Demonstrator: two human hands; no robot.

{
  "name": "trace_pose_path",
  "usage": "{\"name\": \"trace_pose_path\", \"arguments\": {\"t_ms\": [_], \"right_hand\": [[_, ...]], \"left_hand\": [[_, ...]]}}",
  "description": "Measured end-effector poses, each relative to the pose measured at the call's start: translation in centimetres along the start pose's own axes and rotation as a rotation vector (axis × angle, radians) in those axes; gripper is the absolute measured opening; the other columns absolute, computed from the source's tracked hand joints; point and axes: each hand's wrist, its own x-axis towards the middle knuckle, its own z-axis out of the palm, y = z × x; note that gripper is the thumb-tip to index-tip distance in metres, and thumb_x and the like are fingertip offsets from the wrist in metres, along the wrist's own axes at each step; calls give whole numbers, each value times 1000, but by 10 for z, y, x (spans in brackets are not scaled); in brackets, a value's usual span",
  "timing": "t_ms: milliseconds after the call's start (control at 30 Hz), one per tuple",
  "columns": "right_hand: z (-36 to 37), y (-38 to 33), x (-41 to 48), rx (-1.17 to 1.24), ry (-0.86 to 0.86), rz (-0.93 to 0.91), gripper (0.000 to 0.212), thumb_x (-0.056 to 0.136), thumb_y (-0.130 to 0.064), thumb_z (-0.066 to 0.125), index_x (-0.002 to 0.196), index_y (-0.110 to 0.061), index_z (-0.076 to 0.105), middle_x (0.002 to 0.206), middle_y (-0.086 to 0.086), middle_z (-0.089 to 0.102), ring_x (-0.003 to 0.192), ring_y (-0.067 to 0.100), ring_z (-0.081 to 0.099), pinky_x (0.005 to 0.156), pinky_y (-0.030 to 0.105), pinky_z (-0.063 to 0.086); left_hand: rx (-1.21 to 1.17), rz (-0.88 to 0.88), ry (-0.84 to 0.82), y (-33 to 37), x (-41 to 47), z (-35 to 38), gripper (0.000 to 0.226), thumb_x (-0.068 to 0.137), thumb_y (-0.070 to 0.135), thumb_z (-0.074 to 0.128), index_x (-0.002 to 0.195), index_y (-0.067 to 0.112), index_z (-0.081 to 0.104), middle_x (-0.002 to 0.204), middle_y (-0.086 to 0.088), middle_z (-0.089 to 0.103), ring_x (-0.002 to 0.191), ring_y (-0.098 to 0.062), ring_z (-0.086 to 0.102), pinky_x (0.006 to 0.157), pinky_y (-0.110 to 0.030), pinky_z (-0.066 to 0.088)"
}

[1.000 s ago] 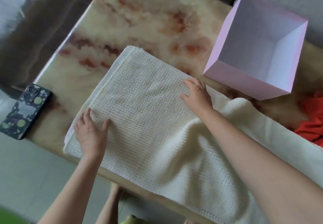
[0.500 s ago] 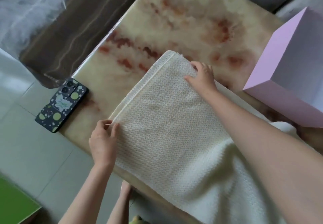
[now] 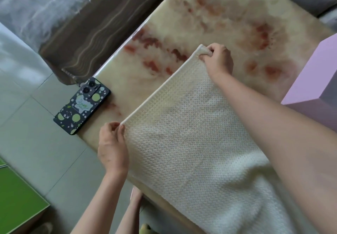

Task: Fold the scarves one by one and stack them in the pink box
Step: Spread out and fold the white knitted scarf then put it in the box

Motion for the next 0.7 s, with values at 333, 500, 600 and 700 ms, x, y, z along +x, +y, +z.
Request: {"name": "trace_pose_path", "arguments": {"t_ms": [333, 500, 600, 700], "right_hand": [[7, 17, 7, 61, -24, -14, 52, 79, -25, 72, 125, -15, 49, 121, 4, 59, 110, 21, 55, 85, 27, 40], [4, 23, 9, 59, 22, -39, 40, 86, -9, 59, 124, -15, 48, 104, 1, 59, 99, 21, 58, 74, 25, 38], [3, 26, 8, 58, 77, -67, 35, 87, -9, 58, 120, -14, 50, 98, 0, 58, 93, 19, 57, 74, 27, 40], [7, 30, 7, -95, -2, -129, 31, 88, -12, 60, 118, -12, 55, 119, 8, 56, 112, 24, 51, 93, 31, 38]], "left_hand": [[62, 12, -88, -10, 1, 1, 23, 93, 33, 55, 107, 15, 60, 105, 4, 58, 89, -7, 48, 73, -26, 36], [31, 2, -84, -17, -1, -3, 23, 91, 31, 59, 106, 14, 60, 103, 2, 58, 91, -13, 52, 75, -28, 38], [-8, -12, -94, -23, -3, -4, 19, 91, 26, 59, 105, 13, 60, 103, 1, 60, 91, -14, 52, 78, -29, 39], [-16, 12, -96, -22, 3, -3, 19, 90, 26, 61, 103, 13, 62, 100, 1, 60, 90, -15, 53, 77, -28, 39]]}}
